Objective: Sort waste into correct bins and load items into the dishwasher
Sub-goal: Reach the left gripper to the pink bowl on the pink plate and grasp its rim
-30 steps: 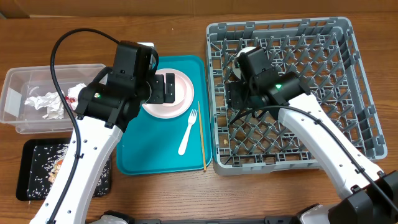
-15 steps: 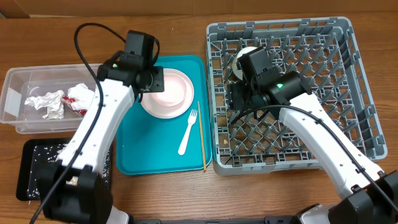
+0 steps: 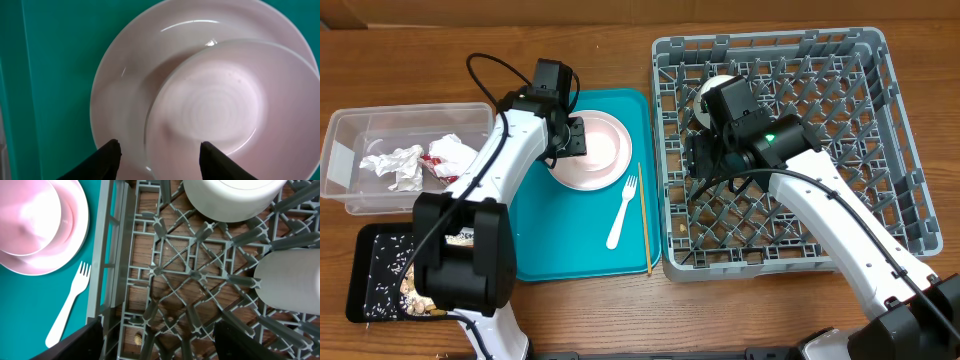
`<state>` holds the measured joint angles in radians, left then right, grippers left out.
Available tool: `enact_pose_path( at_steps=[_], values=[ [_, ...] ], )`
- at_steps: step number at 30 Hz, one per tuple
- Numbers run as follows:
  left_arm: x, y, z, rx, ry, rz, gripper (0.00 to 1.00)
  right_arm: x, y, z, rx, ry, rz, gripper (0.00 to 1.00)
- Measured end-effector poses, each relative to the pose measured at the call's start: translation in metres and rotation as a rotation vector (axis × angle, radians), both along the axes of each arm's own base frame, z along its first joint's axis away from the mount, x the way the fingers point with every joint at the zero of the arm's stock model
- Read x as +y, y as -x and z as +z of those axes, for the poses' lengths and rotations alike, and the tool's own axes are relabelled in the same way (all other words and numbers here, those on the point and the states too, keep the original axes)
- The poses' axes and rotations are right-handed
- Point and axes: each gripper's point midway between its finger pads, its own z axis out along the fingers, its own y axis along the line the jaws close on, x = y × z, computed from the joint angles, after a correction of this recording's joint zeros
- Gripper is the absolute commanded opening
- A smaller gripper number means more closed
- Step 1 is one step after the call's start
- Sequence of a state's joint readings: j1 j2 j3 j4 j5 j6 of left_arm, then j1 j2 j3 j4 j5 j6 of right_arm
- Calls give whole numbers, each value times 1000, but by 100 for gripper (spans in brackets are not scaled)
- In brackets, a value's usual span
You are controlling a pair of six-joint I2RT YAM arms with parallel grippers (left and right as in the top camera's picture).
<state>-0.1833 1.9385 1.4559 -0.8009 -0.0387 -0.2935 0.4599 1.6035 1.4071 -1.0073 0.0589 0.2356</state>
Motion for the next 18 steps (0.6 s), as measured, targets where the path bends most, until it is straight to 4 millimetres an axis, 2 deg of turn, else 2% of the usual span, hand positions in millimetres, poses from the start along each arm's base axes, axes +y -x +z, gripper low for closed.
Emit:
enact_pose_path(
  at_steps=[9, 15, 18],
  values=[
    [-1, -4, -16, 14, 1, 0, 32, 0, 0, 0, 0, 1, 0, 74],
    [-2, -4, -16, 16, 3, 2, 30, 0, 0, 0, 0, 0, 0, 74],
    [-2, -4, -16, 16, 3, 2, 25, 0, 0, 0, 1, 1, 0, 74]
  ],
)
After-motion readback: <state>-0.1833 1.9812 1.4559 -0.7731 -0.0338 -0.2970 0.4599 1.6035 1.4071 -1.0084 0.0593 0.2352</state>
